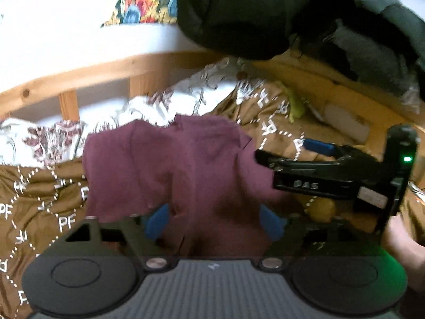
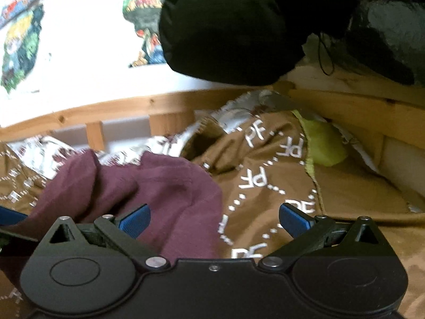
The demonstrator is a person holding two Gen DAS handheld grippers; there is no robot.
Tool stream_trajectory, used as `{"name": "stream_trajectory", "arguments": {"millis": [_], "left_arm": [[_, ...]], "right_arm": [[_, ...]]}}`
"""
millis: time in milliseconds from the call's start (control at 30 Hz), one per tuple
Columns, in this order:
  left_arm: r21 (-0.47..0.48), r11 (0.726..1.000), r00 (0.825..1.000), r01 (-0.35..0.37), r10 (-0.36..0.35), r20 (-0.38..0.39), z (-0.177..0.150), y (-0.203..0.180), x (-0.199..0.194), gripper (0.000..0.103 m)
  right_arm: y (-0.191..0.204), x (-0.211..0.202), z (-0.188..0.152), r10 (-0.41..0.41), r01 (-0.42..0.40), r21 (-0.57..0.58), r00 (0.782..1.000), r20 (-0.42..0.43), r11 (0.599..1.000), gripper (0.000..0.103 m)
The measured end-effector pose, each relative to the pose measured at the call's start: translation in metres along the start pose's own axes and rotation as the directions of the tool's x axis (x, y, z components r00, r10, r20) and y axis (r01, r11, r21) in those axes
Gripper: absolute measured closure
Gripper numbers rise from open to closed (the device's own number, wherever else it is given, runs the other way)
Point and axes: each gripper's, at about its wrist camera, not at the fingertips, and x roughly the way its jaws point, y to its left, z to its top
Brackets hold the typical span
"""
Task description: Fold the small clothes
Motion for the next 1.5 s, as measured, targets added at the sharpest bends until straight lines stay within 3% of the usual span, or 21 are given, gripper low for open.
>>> {"name": "stream_trajectory", "arguments": {"millis": [100, 200, 367, 567, 733, 833, 900, 1033, 1100, 1200, 1367, 1500], "left_arm": [[0.025, 0.999, 0.997, -0.03, 0.029, 0.067, -0.004, -0.005, -0.02, 0.005], [0.033, 0.996, 0.994, -0.078, 0.075, 0.082, -0.009, -0.008, -0.029, 0.001], [0.033, 0.985, 0.985, -0.169, 0.169, 0.02, -0.027, 0.0, -0.026, 0.001], [0.092, 0.96, 0.96, -0.265, 0.272, -0.07, -0.049, 0.01, -0.011, 0.001], [0.149, 0.944, 0.947, -0.293, 0.308, -0.091, -0.056, 0.01, -0.003, 0.008], [0.185, 0.933, 0.941, -0.31, 0.328, -0.08, -0.056, 0.006, 0.002, 0.013], [0.214, 0.923, 0.937, -0.32, 0.341, -0.069, -0.057, 0.001, 0.004, 0.022], [0.256, 0.905, 0.93, -0.338, 0.364, -0.058, -0.057, -0.008, 0.009, 0.046], [0.267, 0.896, 0.923, -0.355, 0.381, -0.053, -0.057, -0.011, 0.012, 0.067], [0.259, 0.903, 0.929, -0.344, 0.368, -0.05, -0.056, -0.015, 0.012, 0.077], [0.241, 0.915, 0.938, -0.324, 0.344, -0.045, -0.054, -0.016, 0.011, 0.085], [0.226, 0.935, 0.958, -0.274, 0.285, -0.014, -0.05, -0.019, 0.001, 0.086]], "right_arm": [[0.005, -0.003, 0.003, 0.045, -0.045, -0.001, 0.998, 0.04, 0.999, 0.001], [0.01, -0.004, 0.003, 0.1, -0.101, 0.006, 0.993, 0.065, 0.995, 0.001], [0.015, 0.003, 0.002, 0.239, -0.242, 0.09, 0.97, 0.041, 0.966, 0.001], [0.028, 0.03, 0.005, 0.395, -0.385, 0.219, 0.919, -0.001, 0.896, 0.001], [0.046, 0.062, 0.0, 0.464, -0.412, 0.296, 0.876, -0.133, 0.862, 0.001], [0.049, 0.069, -0.005, 0.482, -0.417, 0.334, 0.865, -0.139, 0.845, 0.001], [0.048, 0.072, -0.003, 0.483, -0.417, 0.345, 0.866, -0.131, 0.841, 0.005], [0.044, 0.078, -0.002, 0.493, -0.425, 0.366, 0.863, -0.114, 0.828, 0.018], [0.043, 0.08, -0.002, 0.503, -0.433, 0.375, 0.857, -0.11, 0.82, 0.025], [0.043, 0.083, -0.003, 0.514, -0.439, 0.381, 0.85, -0.118, 0.814, 0.043], [0.041, 0.081, -0.003, 0.524, -0.454, 0.375, 0.845, -0.106, 0.808, 0.089], [0.04, 0.071, 0.007, 0.52, -0.472, 0.344, 0.852, -0.06, 0.812, 0.091]]}}
